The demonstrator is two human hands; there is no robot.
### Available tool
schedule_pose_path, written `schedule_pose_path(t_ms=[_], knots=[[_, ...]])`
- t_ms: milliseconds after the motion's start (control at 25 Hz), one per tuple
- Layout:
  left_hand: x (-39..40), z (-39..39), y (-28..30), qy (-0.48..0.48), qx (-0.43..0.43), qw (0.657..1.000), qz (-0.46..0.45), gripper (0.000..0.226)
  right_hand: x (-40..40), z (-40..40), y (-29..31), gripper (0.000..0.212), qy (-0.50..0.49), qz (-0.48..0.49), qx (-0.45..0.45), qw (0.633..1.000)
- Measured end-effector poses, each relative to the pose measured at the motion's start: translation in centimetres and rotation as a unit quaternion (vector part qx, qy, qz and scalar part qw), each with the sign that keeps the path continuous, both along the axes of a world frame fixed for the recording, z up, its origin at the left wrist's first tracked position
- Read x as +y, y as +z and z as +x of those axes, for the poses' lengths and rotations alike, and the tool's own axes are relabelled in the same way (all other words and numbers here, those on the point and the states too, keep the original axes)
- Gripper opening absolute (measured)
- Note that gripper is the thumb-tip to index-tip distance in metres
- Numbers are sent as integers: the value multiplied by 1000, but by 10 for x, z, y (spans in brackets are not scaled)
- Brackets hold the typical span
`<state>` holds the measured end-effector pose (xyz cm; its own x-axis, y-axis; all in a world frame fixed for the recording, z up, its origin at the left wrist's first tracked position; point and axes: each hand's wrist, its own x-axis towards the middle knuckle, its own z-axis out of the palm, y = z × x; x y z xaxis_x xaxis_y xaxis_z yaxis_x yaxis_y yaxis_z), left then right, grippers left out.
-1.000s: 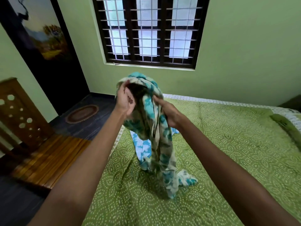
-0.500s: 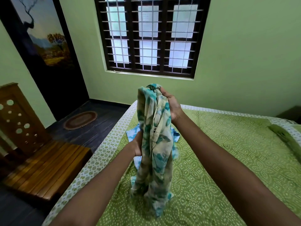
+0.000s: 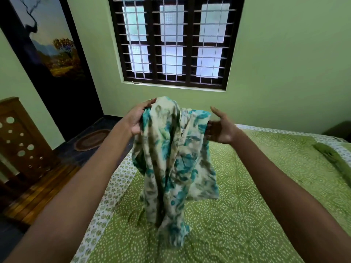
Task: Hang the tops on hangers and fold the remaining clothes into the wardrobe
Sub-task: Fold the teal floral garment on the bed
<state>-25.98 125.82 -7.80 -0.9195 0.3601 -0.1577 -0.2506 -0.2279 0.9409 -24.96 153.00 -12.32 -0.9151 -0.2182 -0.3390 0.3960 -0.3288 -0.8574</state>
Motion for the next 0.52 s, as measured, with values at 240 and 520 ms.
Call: schedule_pose_path(t_ms=[240,520], knots=[[22,4,12,-75,11,997,-32,22,-70,9,-34,43,-70,165,63,982],[-29,-29,11,7,-13,984,-178,29,-18,-14,-40,16,-190,312,48,930]])
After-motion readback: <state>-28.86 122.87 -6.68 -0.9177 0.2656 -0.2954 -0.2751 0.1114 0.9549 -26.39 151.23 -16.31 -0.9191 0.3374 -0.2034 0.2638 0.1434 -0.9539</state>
